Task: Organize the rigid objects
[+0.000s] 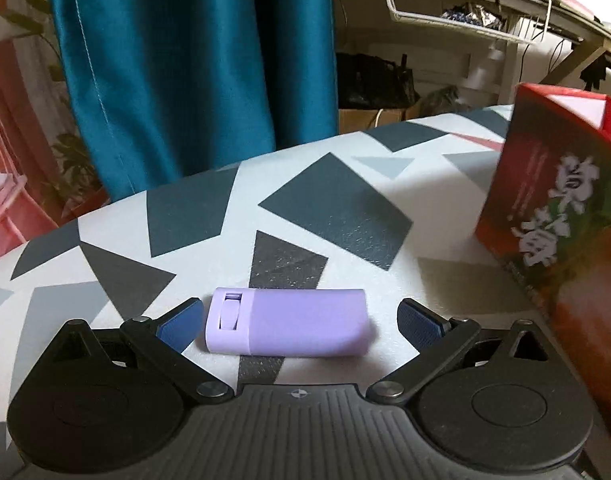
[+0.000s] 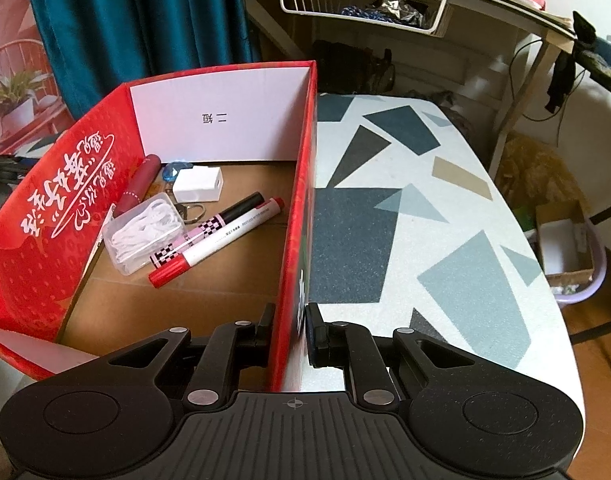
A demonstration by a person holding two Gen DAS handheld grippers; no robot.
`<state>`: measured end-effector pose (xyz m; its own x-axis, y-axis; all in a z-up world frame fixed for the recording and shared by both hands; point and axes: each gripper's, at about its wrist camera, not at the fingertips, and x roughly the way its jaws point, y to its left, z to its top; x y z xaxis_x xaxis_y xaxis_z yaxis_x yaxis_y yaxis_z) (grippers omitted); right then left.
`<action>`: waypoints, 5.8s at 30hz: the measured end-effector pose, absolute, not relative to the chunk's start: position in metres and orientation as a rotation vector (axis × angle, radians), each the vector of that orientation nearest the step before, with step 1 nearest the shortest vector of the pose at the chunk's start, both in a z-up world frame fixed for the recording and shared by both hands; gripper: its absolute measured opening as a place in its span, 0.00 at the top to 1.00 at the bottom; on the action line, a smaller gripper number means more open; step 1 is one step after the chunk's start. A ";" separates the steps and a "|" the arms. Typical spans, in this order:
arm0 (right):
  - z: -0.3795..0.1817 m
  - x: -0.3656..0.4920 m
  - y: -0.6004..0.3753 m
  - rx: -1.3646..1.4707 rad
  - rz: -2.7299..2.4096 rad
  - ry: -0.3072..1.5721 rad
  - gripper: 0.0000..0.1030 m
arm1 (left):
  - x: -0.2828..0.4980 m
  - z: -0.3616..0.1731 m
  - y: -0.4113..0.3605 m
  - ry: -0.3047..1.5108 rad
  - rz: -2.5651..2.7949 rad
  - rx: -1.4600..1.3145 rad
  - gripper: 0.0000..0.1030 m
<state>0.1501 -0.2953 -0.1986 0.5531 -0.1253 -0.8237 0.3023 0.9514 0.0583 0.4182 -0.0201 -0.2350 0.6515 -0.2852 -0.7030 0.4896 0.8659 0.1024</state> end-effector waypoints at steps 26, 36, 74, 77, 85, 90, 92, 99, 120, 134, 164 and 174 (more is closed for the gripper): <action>-0.199 0.150 -0.294 0.191 -0.272 0.954 0.89 | 0.333 -0.204 -0.020 0.697 -0.394 0.236 0.13; -0.199 0.149 -0.294 0.195 -0.274 0.949 0.88 | 0.298 -0.133 -0.062 0.549 -0.583 0.315 0.13; -0.195 0.143 -0.296 0.226 -0.262 0.928 0.87 | 0.315 -0.116 -0.127 0.581 -0.651 0.229 0.00; -0.187 0.139 -0.295 0.227 -0.266 0.912 0.86 | 0.301 -0.106 -0.108 0.592 -0.570 0.187 0.00; -0.153 0.129 -0.287 0.229 -0.268 0.832 0.61 | 0.236 -0.073 -0.070 0.540 -0.347 0.179 0.00; -0.126 0.120 -0.272 0.218 -0.253 0.775 0.27 | 0.192 -0.054 -0.059 0.496 -0.246 0.182 0.00; -0.113 0.117 -0.263 0.200 -0.244 0.746 0.14 | 0.175 -0.047 -0.050 0.475 -0.216 0.140 0.00; -0.072 0.099 -0.239 0.173 -0.226 0.666 0.00 | 0.139 -0.033 -0.033 0.498 -0.093 0.119 0.00; -0.019 0.007 -0.173 0.173 -0.217 0.528 0.00 | 0.032 -0.013 -0.004 0.484 -0.007 0.098 0.00; -0.007 -0.015 -0.175 0.171 -0.246 0.461 0.00 | 0.022 -0.007 0.000 0.446 0.011 0.086 0.00; -0.003 -0.019 -0.163 0.125 -0.239 0.427 0.00 | 0.014 -0.002 0.005 0.393 0.008 0.080 0.00; -0.003 -0.019 -0.163 0.123 -0.237 0.427 0.00 | 0.015 -0.002 0.007 0.399 0.002 0.083 0.00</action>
